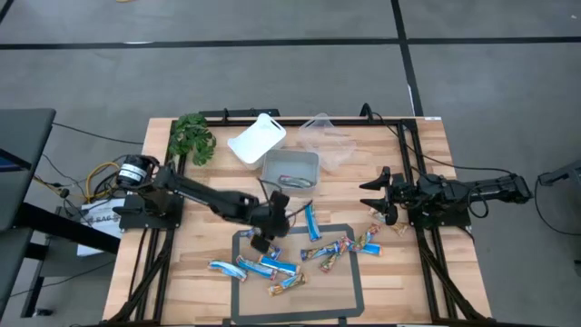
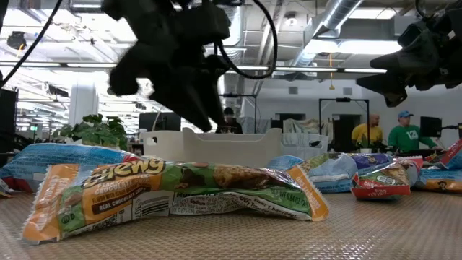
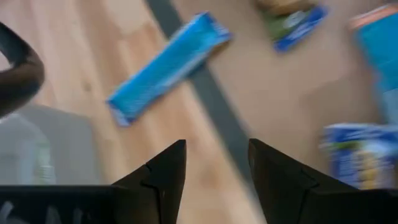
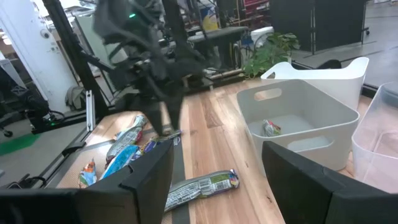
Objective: Pick and place Granola Bars by type
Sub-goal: Put the red granola bar into the gray bin
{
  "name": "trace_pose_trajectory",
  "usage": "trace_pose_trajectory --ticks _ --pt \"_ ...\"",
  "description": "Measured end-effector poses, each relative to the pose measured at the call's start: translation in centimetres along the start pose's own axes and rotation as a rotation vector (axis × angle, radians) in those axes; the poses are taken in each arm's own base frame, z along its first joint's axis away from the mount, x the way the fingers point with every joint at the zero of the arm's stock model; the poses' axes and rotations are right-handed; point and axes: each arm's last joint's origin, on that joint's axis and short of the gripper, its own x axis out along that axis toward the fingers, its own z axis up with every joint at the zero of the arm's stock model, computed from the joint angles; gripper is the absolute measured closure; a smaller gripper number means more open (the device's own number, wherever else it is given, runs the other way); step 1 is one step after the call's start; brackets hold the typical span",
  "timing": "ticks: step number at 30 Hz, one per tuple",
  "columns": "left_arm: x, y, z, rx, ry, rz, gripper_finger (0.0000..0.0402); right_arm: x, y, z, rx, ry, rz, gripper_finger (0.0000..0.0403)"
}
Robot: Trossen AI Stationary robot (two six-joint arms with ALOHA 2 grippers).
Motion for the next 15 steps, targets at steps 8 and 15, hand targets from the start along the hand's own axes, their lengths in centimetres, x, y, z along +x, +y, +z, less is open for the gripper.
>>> trace_pose_trajectory --ticks 8,15 --pt "-1.3 -6.2 1.1 -0.104 -0.003 -0.138 0.0235 0.0 0.0 0.0 0.0 0.0 0.0 0.0163" --pt "-2.8 -10.8 0.3 -0.162 0.124 -0.253 0.0235 0.0 0.0 0.0 0.0 0.0 0.0 0.0163"
